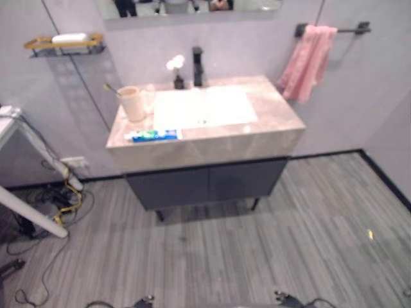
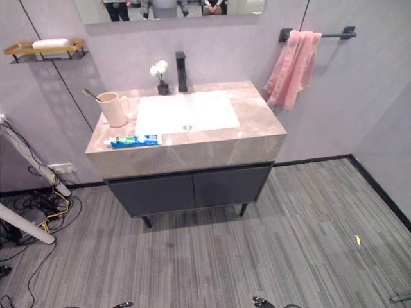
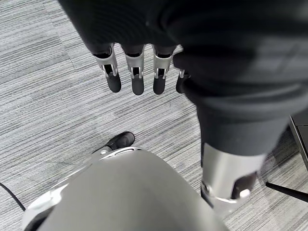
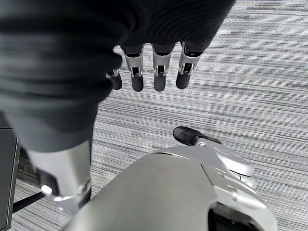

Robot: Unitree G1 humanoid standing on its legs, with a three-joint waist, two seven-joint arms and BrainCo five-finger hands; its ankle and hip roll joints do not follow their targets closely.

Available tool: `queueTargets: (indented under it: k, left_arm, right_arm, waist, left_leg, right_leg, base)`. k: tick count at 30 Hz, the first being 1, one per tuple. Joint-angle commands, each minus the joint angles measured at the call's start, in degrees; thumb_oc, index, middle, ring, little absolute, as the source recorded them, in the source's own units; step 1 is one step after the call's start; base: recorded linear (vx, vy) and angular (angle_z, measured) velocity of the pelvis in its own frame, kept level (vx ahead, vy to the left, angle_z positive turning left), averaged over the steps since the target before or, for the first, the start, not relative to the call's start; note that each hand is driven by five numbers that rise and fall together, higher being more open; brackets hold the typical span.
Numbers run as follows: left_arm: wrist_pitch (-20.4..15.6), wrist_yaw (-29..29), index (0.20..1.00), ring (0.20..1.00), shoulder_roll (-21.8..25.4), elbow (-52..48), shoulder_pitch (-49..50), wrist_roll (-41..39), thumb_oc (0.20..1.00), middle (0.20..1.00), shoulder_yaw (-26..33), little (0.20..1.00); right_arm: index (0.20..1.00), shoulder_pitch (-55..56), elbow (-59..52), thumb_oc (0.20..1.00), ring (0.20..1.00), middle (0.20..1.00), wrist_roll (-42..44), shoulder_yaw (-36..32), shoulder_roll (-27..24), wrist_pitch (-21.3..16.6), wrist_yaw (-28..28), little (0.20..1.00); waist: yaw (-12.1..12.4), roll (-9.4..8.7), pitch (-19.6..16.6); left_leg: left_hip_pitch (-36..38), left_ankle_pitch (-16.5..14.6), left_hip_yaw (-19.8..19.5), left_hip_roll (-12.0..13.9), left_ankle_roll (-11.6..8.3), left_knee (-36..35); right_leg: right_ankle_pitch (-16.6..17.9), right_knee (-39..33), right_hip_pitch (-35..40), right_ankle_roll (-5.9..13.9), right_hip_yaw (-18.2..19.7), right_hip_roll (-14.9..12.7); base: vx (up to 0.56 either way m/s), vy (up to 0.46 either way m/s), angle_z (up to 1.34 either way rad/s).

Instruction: Put brush and paste in cup on sink, flatten towel.

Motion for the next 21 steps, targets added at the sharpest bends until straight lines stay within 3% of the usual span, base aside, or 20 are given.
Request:
queueTargets:
  k: [1, 21]
  left_arm:
    - [-0.59, -0.29, 1.000, 1.000, -0.44, 4.60, -1.57, 1.83, 1.000, 1.000, -0.12, 1.000]
    - [0.75, -1.22, 1.000, 1.000, -0.02, 6.43, -1.79, 3.16, 1.000, 1.000, 0.57, 1.000]
  right_arm:
    - [1.000, -2.45, 4.33, 1.000, 1.000, 1.000, 0.07, 1.84, 0.52, -0.53, -0.15, 1.000]
    - [1.000, -1.84, 7.99, 1.000, 1.000, 1.000, -4.76, 3.28, 2.09, 1.94, 1.42, 1.000]
  waist:
    - [-0.23, -2.64, 0.06]
    - [0.31, -3.46, -0.39]
  left_leg:
    - [2.17, -5.23, -0.58, -1.33, 0.57, 0.68]
    - [3.41, -6.57, -0.84, -2.48, 1.99, 0.68]
  right_leg:
    - [-1.25, 0.30, 0.47, 1.62, -1.66, -0.56]
    - [-1.36, 1.15, 1.28, 2.45, -1.48, -1.63]
  base:
    - [0.00, 0.000, 0.00]
    - [0.01, 0.040, -0.01]
